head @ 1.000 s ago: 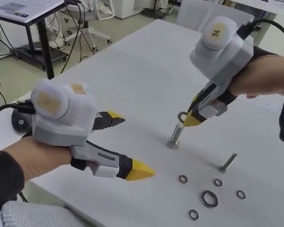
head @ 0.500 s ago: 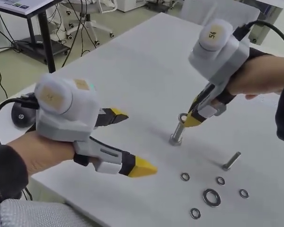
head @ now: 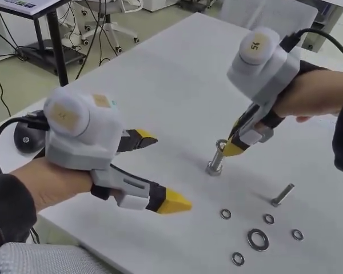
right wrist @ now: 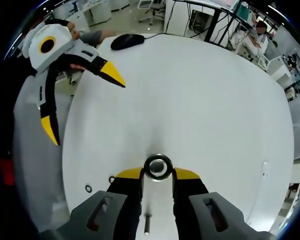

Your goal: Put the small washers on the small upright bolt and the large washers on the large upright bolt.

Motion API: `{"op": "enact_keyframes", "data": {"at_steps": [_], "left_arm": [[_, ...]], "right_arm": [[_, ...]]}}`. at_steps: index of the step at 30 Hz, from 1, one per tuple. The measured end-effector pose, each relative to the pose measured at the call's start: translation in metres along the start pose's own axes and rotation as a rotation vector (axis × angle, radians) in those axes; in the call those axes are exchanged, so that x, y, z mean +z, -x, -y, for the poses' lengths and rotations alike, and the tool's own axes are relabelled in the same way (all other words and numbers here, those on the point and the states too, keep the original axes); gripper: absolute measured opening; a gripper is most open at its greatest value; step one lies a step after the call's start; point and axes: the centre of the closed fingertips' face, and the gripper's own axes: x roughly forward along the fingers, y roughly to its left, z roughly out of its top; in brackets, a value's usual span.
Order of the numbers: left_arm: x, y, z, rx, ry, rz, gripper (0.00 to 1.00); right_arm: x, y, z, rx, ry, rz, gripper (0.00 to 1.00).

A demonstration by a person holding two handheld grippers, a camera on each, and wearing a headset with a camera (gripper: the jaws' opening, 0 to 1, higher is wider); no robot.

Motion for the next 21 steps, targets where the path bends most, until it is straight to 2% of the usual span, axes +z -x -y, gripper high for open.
{"op": "enact_keyframes", "data": {"at_steps": [21], "left_arm": [[-0.003, 0.001, -0.002, 0.004, 0.01, -0.004, 0.87]], "right_arm": [[-0.006, -0.023, -0.007, 0.021, -0.002, -0.026, 0.24]]}}
